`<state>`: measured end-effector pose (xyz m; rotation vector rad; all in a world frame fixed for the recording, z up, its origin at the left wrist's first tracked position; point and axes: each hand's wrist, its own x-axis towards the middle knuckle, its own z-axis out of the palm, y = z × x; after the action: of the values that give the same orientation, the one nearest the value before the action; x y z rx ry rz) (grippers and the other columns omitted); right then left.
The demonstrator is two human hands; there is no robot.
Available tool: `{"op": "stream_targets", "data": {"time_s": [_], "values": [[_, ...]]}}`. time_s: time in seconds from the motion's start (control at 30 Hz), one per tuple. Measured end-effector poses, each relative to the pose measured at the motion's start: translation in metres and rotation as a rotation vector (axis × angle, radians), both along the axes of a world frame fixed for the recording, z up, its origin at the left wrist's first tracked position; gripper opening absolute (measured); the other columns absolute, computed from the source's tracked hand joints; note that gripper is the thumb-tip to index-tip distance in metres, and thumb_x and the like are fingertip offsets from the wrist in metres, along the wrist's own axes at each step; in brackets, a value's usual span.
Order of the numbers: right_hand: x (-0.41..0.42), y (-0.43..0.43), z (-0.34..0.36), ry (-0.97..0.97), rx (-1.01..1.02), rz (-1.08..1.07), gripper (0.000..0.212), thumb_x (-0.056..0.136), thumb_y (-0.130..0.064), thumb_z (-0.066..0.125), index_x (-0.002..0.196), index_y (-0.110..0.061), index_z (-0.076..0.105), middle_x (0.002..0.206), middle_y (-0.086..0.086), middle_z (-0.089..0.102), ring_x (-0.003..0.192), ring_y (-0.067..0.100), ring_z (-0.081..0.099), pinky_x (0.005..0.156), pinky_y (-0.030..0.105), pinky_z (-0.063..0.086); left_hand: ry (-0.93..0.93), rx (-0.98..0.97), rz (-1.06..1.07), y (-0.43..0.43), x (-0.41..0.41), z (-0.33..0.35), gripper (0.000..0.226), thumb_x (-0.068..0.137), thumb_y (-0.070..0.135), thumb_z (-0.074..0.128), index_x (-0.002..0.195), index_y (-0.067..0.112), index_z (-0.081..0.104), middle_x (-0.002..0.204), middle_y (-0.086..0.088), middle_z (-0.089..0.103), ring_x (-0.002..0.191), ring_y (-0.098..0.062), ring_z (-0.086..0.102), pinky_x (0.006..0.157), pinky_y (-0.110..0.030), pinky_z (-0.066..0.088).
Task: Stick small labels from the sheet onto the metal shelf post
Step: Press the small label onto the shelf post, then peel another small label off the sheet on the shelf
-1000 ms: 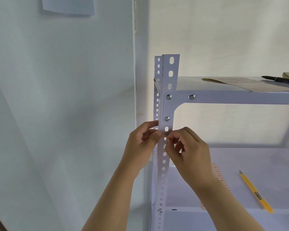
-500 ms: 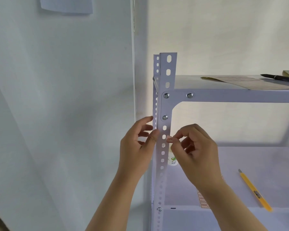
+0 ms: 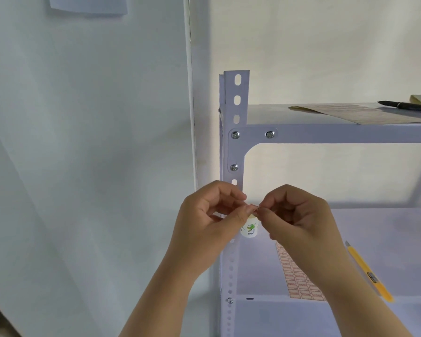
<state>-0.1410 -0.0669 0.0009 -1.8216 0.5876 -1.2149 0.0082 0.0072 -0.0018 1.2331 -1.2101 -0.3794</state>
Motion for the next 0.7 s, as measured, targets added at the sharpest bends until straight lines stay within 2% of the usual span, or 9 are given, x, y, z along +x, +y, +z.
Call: {"op": "stream_targets", "data": {"time_s": [0.1, 0.2, 0.33, 0.43, 0.5, 0.6, 0.7], "values": [[-0.003, -0.001, -0.003, 0.003, 0.04, 0.028, 0.025, 0.083, 0.005, 0.066, 0.07, -0.017, 0.065, 0.055, -0.006, 0.058, 0.051, 0.02, 0.042, 0.048, 0.031, 0.037, -0.013, 0.019, -0.008, -0.001, -0.005, -0.002, 0.009, 0.079, 0.013, 0.072, 0.08, 0.022, 0.073, 0.08, 0.002, 0.079, 0.077, -0.02, 0.075, 0.071, -0.038, 0.06], [-0.006, -0.002, -0.006, -0.002, 0.056, 0.058, 0.02, 0.086, 0.002, 0.065, 0.076, -0.016, 0.064, 0.063, -0.001, 0.059, 0.051, 0.021, 0.038, 0.049, 0.035, 0.034, -0.009, 0.027, -0.01, -0.002, -0.011, -0.002, 0.018, 0.081, 0.005, 0.073, 0.077, 0.022, 0.079, 0.078, 0.001, 0.08, 0.078, -0.025, 0.076, 0.077, -0.049, 0.061], [-0.009, -0.003, -0.008, -0.018, 0.096, 0.074, 0.019, 0.09, 0.0, 0.064, 0.078, -0.015, 0.063, 0.073, 0.004, 0.059, 0.05, 0.021, 0.036, 0.049, 0.034, 0.031, 0.003, 0.019, -0.009, -0.003, -0.018, -0.005, 0.011, 0.081, 0.013, 0.077, 0.08, 0.024, 0.08, 0.077, 0.005, 0.079, 0.072, -0.014, 0.073, 0.069, -0.034, 0.062], [-0.012, -0.004, -0.009, -0.021, 0.138, 0.076, 0.019, 0.09, 0.003, 0.059, 0.083, -0.013, 0.065, 0.073, 0.005, 0.058, 0.047, 0.019, 0.038, 0.046, 0.029, 0.034, 0.002, 0.018, 0.038, -0.008, -0.022, -0.008, 0.013, 0.08, 0.013, 0.081, 0.077, 0.025, 0.075, 0.074, 0.007, 0.078, 0.065, -0.008, 0.069, 0.062, -0.022, 0.054], [-0.014, -0.004, -0.011, -0.024, 0.159, 0.075, 0.027, 0.089, 0.007, 0.057, 0.087, -0.018, 0.069, 0.074, 0.004, 0.059, 0.046, 0.017, 0.041, 0.045, 0.025, 0.037, 0.024, 0.009, 0.066, -0.013, -0.023, -0.01, 0.018, 0.082, 0.011, 0.079, 0.076, 0.025, 0.069, 0.073, 0.005, 0.078, 0.064, -0.009, 0.069, 0.058, -0.016, 0.049], [-0.014, -0.005, -0.014, -0.043, 0.18, 0.065, 0.037, 0.088, 0.008, 0.057, 0.096, -0.025, 0.07, 0.074, 0.0, 0.062, 0.047, 0.017, 0.048, 0.046, 0.026, 0.042, -0.011, 0.001, 0.054, -0.017, -0.022, -0.012, 0.023, 0.086, 0.005, 0.074, 0.077, 0.025, 0.068, 0.074, 0.006, 0.076, 0.066, -0.013, 0.069, 0.06, -0.018, 0.052], [-0.015, -0.006, -0.013, -0.043, 0.15, 0.032, 0.029, 0.09, 0.002, 0.061, 0.096, -0.025, 0.068, 0.078, -0.002, 0.066, 0.053, 0.018, 0.057, 0.048, 0.029, 0.046, -0.06, 0.018, 0.053, -0.018, -0.022, -0.013, 0.027, 0.086, -0.001, 0.069, 0.076, 0.024, 0.075, 0.072, 0.013, 0.075, 0.064, -0.008, 0.067, 0.062, -0.018, 0.053]]}}
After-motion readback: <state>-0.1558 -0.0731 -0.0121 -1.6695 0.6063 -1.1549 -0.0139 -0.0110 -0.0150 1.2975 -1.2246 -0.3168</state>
